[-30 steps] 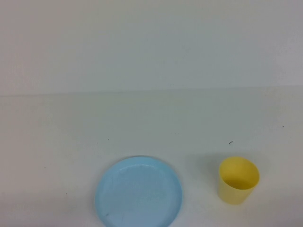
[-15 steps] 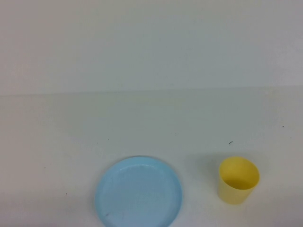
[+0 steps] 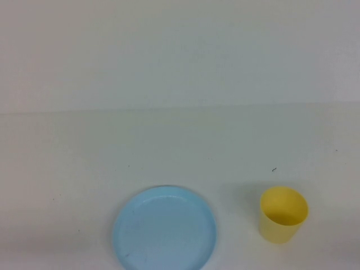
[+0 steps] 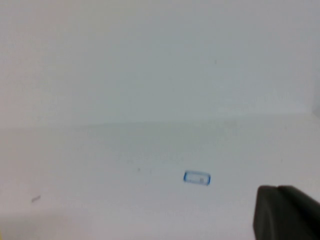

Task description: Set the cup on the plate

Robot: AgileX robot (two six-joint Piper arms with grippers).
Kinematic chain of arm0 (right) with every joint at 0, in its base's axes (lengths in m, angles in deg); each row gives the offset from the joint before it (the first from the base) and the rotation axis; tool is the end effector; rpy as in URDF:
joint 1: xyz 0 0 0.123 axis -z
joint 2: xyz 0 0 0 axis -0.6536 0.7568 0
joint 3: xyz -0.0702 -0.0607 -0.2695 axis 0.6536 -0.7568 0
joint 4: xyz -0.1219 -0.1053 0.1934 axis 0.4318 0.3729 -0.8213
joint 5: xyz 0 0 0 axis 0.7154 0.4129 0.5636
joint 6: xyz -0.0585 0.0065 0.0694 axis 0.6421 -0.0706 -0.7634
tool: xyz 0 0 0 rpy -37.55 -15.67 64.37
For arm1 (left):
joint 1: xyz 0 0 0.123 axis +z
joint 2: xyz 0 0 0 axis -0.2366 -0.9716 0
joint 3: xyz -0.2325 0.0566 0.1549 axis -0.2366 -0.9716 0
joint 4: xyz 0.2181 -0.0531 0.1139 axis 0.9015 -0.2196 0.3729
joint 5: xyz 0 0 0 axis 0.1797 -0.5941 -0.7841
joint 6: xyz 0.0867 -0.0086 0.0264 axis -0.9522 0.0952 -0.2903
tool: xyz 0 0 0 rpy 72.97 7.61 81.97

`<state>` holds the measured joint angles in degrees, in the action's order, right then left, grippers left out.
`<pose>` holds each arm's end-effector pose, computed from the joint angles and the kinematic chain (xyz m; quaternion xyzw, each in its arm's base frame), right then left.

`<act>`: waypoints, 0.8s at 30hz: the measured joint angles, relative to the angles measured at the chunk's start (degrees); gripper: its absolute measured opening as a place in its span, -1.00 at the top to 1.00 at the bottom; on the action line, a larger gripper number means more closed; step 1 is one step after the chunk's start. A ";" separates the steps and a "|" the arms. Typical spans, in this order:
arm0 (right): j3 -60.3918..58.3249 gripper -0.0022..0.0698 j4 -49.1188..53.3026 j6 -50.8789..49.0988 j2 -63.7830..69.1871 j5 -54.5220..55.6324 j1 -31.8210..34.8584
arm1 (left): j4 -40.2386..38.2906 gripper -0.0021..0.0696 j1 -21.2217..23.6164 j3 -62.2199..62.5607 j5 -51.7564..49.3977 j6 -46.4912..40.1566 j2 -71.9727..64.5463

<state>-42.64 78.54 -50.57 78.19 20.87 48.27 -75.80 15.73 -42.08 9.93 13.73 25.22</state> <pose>0.0562 -0.0068 0.1918 0.0398 0.7289 -0.0475 0.6818 0.0559 0.0024 0.2143 -0.0419 0.6686 -0.0164 0.7422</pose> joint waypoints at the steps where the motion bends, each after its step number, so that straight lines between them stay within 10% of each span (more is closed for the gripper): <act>1: 0.00 0.94 0.00 0.00 0.00 1.94 0.00 | -0.60 0.94 0.00 0.00 2.17 0.49 0.00; 24: 0.00 0.94 0.34 -7.28 0.00 11.56 -2.03 | -2.71 0.94 0.00 0.06 8.75 1.72 0.00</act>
<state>-42.64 78.88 -57.85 78.19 32.43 46.24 -78.51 15.73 -42.02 18.67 15.45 25.22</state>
